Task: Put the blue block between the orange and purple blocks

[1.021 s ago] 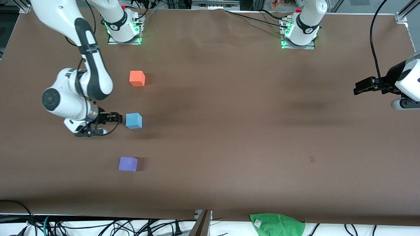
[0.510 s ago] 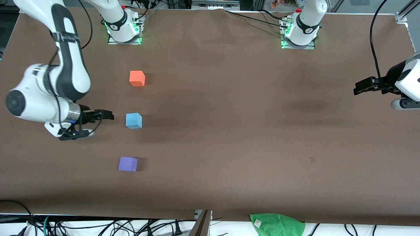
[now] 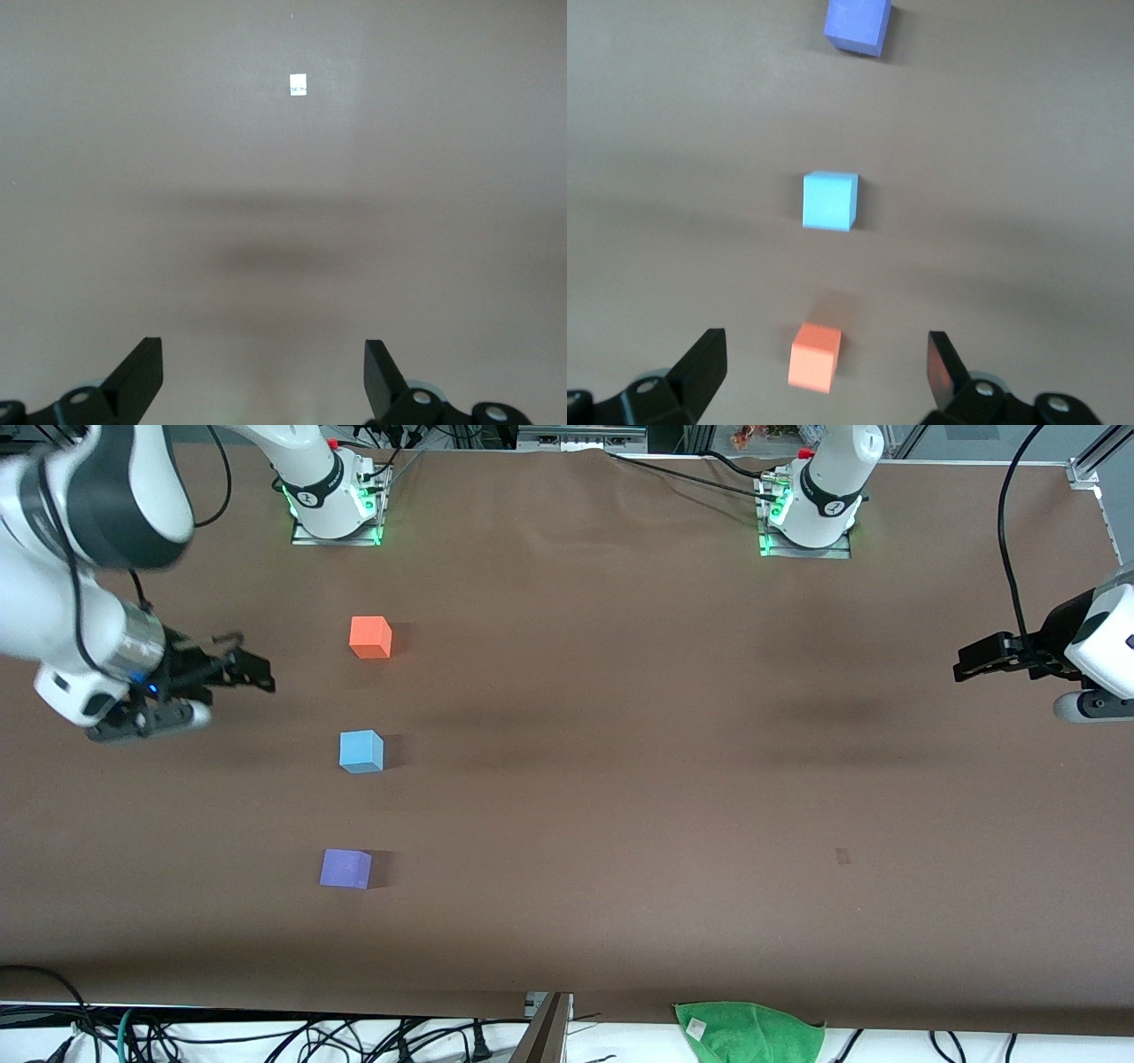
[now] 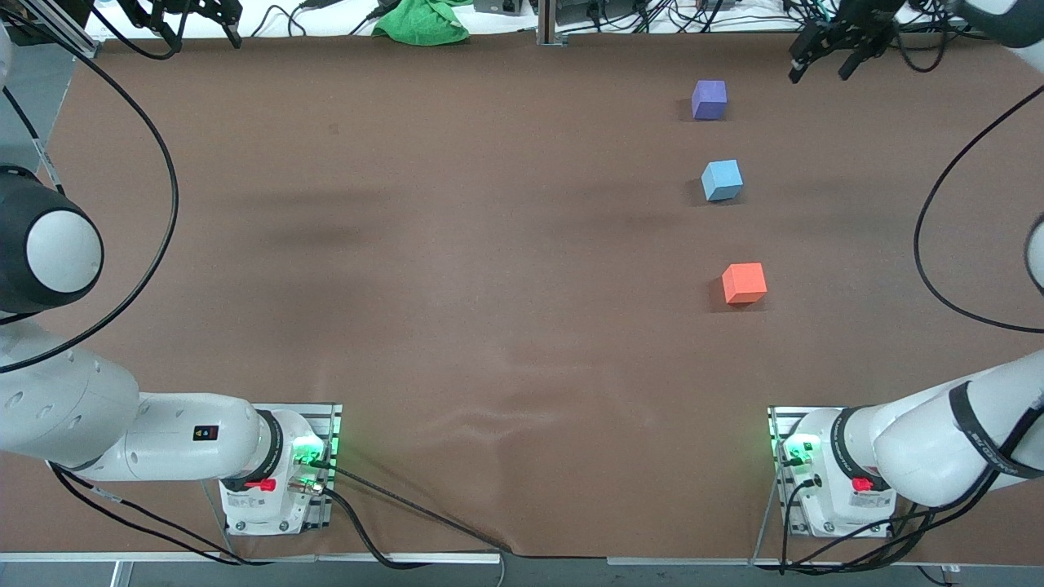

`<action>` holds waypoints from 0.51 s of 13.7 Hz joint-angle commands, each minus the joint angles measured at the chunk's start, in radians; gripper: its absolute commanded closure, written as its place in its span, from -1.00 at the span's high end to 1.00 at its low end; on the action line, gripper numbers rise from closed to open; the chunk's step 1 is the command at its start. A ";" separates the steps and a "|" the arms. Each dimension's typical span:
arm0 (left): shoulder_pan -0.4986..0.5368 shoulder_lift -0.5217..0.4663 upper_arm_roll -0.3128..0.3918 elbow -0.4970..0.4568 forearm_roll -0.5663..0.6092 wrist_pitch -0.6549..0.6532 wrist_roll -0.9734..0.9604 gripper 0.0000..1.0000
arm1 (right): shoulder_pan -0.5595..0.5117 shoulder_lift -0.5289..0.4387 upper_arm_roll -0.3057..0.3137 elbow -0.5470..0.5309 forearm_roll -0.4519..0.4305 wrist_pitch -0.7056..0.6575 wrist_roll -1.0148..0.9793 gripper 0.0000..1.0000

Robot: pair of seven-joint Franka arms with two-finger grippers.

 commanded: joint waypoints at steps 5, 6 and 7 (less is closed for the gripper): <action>0.004 0.018 -0.001 0.034 0.016 -0.010 0.019 1.00 | -0.005 -0.069 -0.002 0.096 -0.102 -0.132 -0.074 0.99; 0.004 0.018 -0.001 0.034 0.016 -0.010 0.019 1.00 | -0.008 -0.067 -0.006 0.137 -0.104 -0.156 -0.080 0.99; 0.004 0.018 -0.001 0.034 0.015 -0.010 0.019 1.00 | -0.010 -0.069 -0.011 0.157 -0.104 -0.182 -0.080 0.99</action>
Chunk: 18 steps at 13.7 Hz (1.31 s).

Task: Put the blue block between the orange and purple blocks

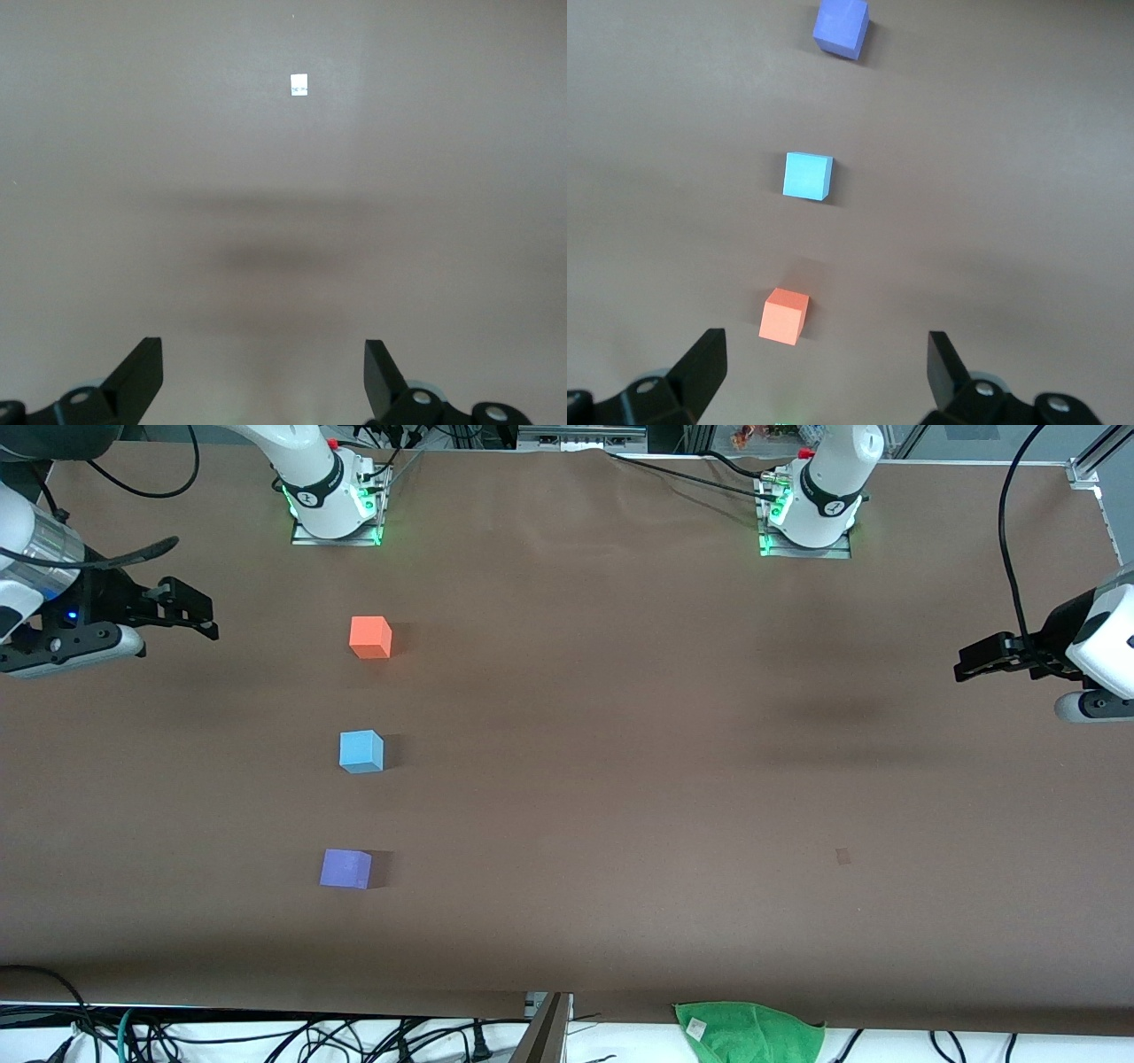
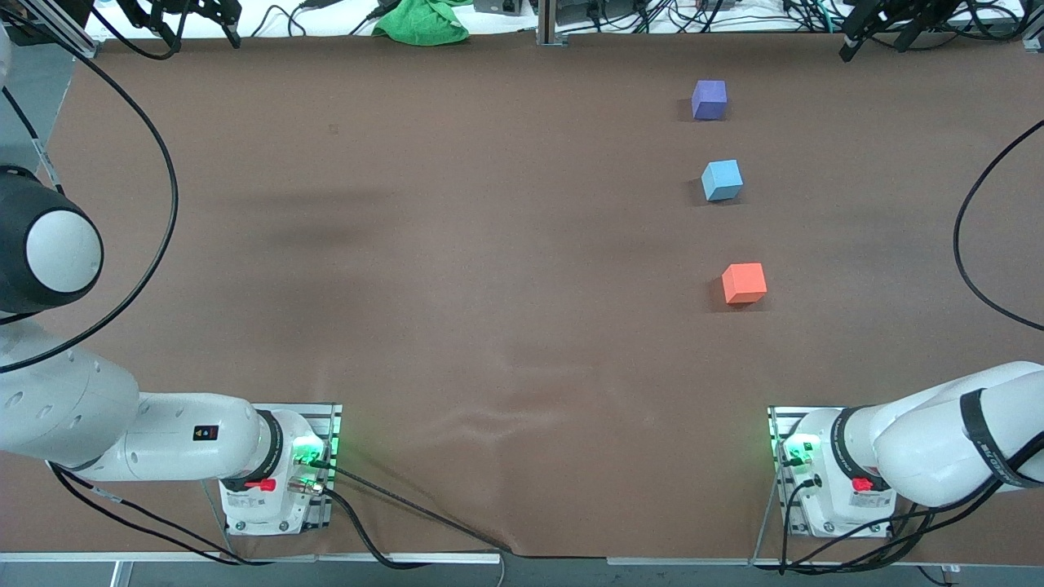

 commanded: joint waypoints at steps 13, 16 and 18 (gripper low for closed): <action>0.003 0.018 -0.002 0.034 0.013 -0.010 0.019 1.00 | 0.020 0.091 0.029 0.052 -0.031 -0.025 -0.031 0.99; 0.002 0.018 -0.002 0.034 0.018 -0.010 0.019 1.00 | -0.010 0.096 0.033 0.063 -0.023 0.030 -0.032 0.99; -0.004 0.018 -0.002 0.034 0.020 -0.010 0.017 1.00 | -0.106 0.085 0.103 0.064 0.012 0.018 -0.031 0.99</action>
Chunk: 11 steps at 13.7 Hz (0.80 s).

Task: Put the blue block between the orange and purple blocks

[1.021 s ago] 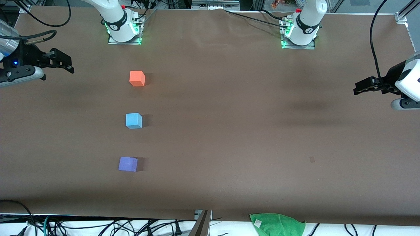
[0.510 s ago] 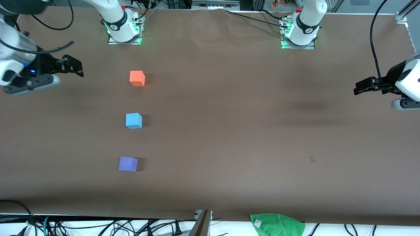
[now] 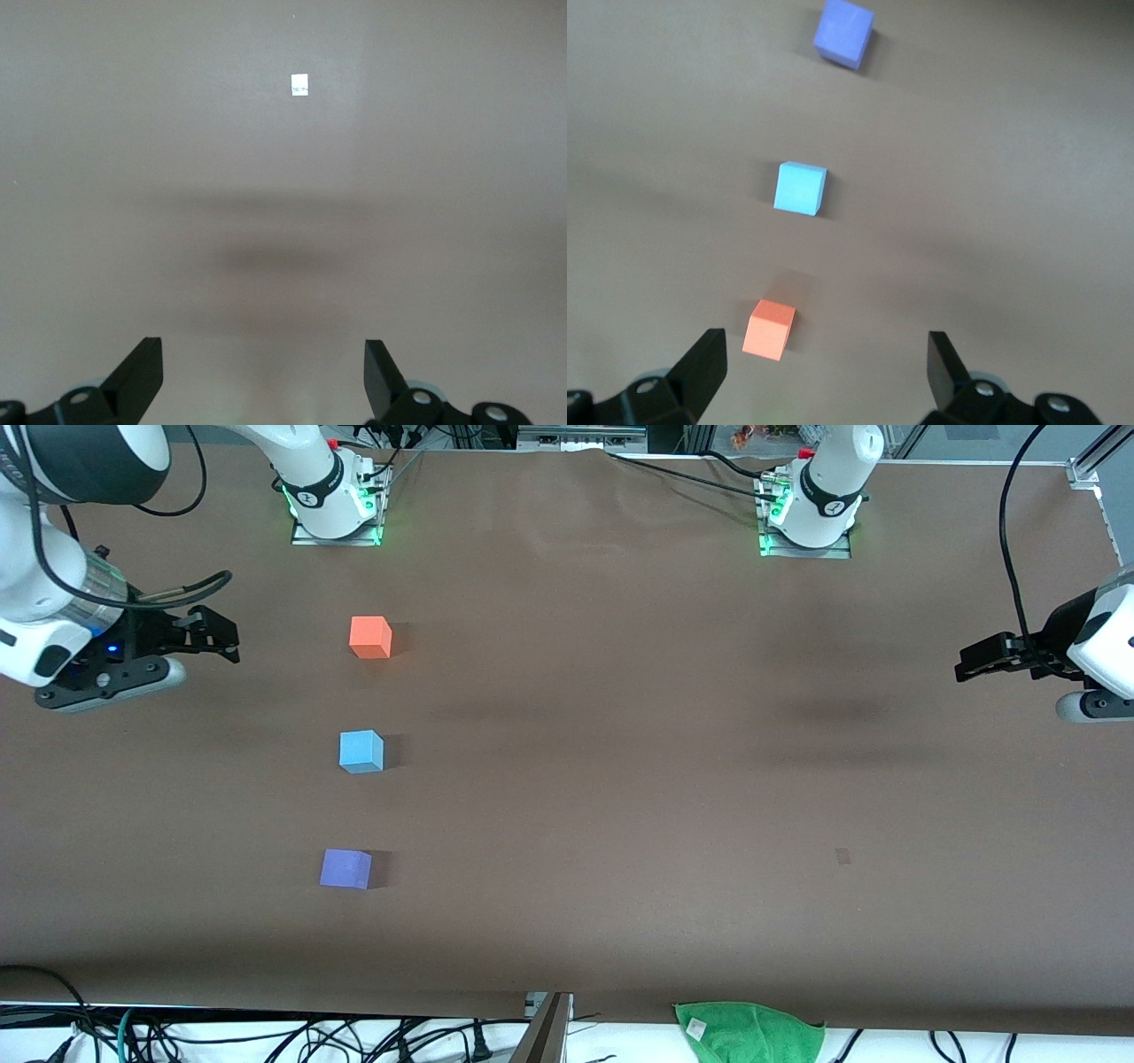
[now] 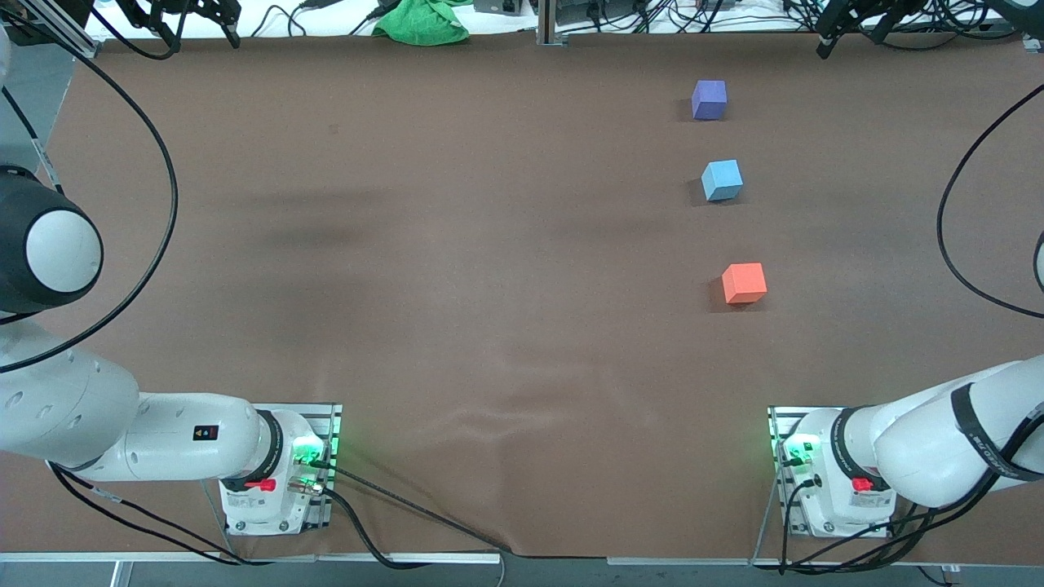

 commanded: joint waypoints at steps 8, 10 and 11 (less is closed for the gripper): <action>-0.003 0.018 -0.002 0.036 0.009 -0.010 0.017 1.00 | -0.290 -0.058 0.251 -0.044 0.011 -0.042 -0.016 0.99; -0.003 0.018 -0.002 0.036 0.009 -0.010 0.017 1.00 | -0.290 -0.061 0.251 -0.044 0.007 -0.037 -0.018 0.99; -0.003 0.020 -0.002 0.036 0.007 -0.010 0.017 1.00 | -0.290 -0.062 0.253 -0.044 0.007 -0.025 -0.018 0.99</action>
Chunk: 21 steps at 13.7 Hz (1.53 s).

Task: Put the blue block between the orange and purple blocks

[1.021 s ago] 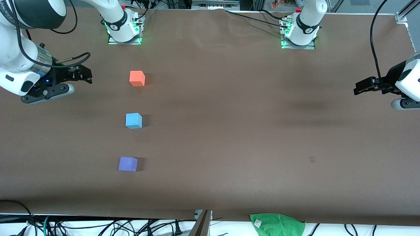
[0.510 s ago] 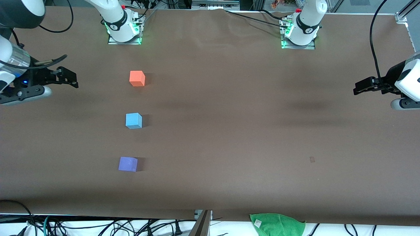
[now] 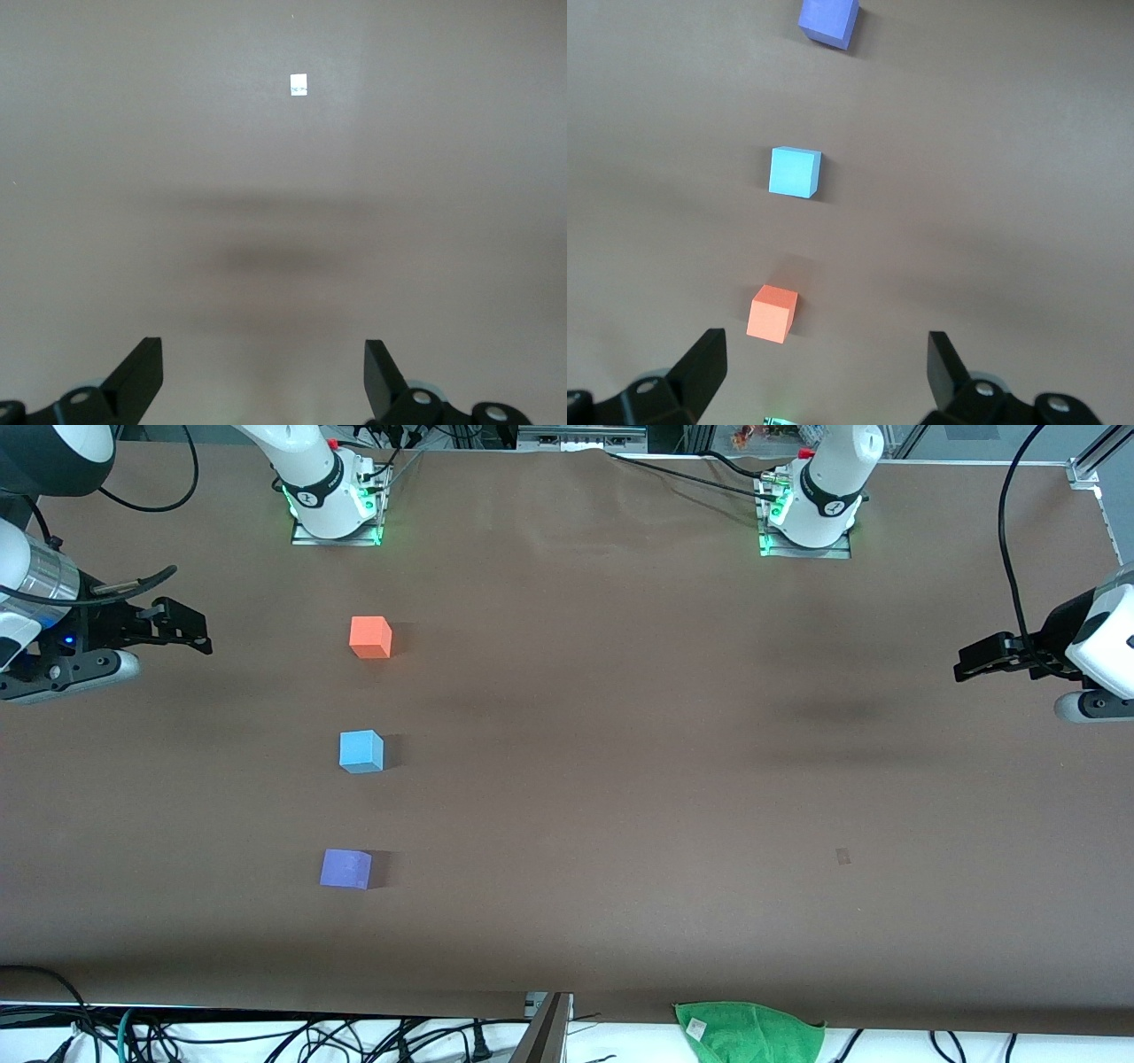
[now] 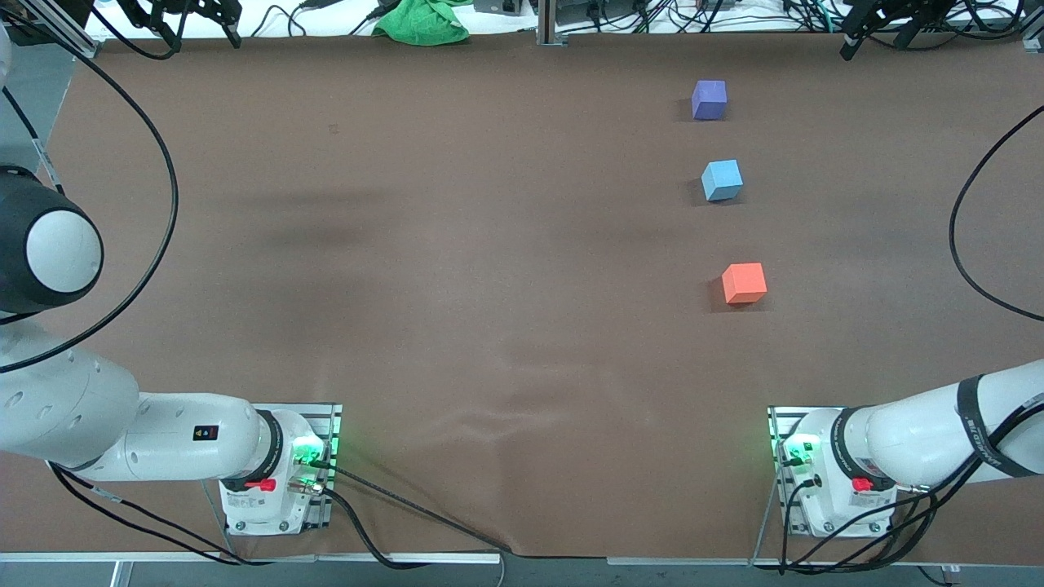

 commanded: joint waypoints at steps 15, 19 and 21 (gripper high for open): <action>-0.008 0.020 -0.001 0.036 0.013 -0.010 0.017 1.00 | -0.019 -0.029 0.013 -0.019 0.002 0.075 0.054 0.99; -0.010 0.020 -0.001 0.036 0.015 -0.010 0.017 1.00 | -0.019 -0.028 0.010 -0.019 0.002 0.073 0.078 0.99; -0.010 0.020 -0.003 0.036 0.015 -0.010 0.017 1.00 | -0.019 -0.028 0.012 -0.018 0.000 0.075 0.086 0.99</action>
